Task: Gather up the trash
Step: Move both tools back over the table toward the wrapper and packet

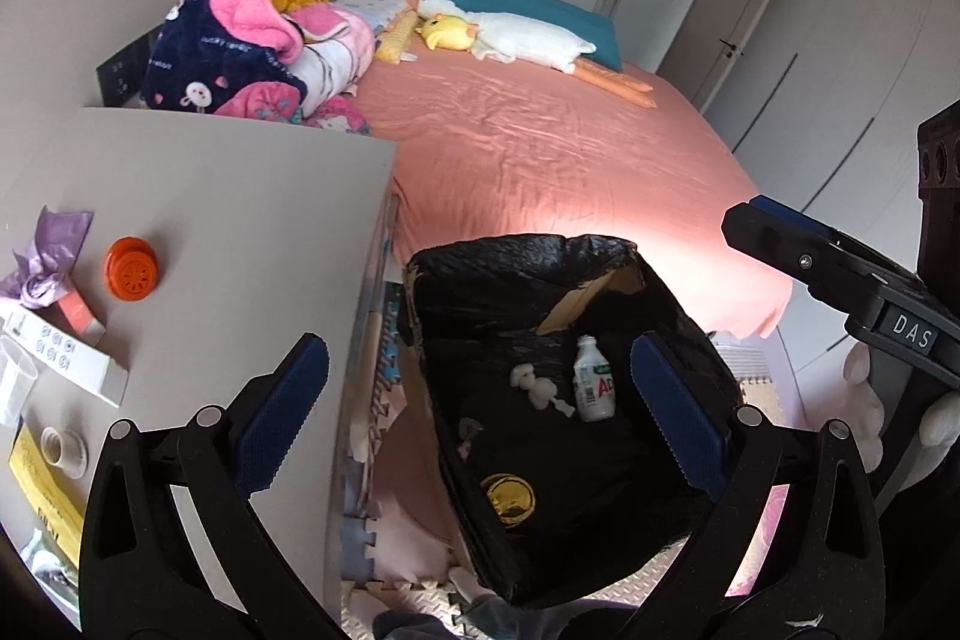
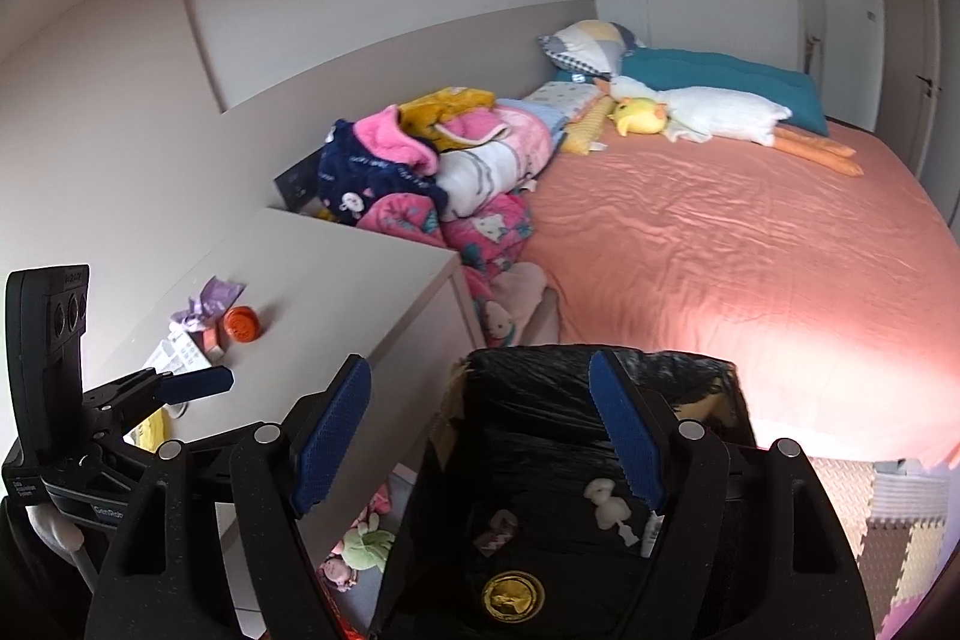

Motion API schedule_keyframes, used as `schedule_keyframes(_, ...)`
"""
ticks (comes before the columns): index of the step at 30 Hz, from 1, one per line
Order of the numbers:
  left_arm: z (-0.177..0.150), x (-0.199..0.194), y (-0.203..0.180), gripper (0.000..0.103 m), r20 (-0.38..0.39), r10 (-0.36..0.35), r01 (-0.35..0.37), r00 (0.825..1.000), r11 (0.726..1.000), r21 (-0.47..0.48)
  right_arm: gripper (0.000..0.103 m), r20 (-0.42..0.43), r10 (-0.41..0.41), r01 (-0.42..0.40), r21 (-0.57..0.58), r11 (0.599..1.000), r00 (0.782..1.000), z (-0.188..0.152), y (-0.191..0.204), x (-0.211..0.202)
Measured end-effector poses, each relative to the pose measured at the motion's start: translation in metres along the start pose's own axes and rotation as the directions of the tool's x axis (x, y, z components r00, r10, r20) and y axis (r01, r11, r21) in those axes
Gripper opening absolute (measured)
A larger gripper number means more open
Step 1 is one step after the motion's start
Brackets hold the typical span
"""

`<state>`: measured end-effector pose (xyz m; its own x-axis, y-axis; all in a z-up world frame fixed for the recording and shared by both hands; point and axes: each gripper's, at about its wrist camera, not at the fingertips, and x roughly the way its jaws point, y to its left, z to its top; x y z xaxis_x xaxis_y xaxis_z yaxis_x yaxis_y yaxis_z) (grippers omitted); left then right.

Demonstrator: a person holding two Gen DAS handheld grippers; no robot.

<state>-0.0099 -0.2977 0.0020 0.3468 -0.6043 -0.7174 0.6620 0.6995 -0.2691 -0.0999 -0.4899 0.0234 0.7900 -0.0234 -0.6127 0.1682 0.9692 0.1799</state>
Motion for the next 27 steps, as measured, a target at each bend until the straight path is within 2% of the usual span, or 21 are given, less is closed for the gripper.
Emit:
schedule_keyframes(13,-0.031,-0.043,0.052,0.097,0.049,0.139,-0.132,0.989,0.983,-0.125,0.076,-0.065,0.163,-0.170,-0.110,0.979,0.984,0.002,0.066,0.034)
schedule_keyframes(24,-0.068,-0.091,0.103,0.097,0.055,0.295,-0.271,0.954,0.927,-0.261,0.076,-0.128,0.280,-0.301,-0.193,0.934,0.951,-0.002,0.132,0.056)
schedule_keyframes(27,-0.082,-0.105,0.114,0.097,0.056,0.343,-0.315,0.938,0.906,-0.282,0.076,-0.141,0.301,-0.325,-0.211,0.922,0.943,-0.004,0.150,0.062)
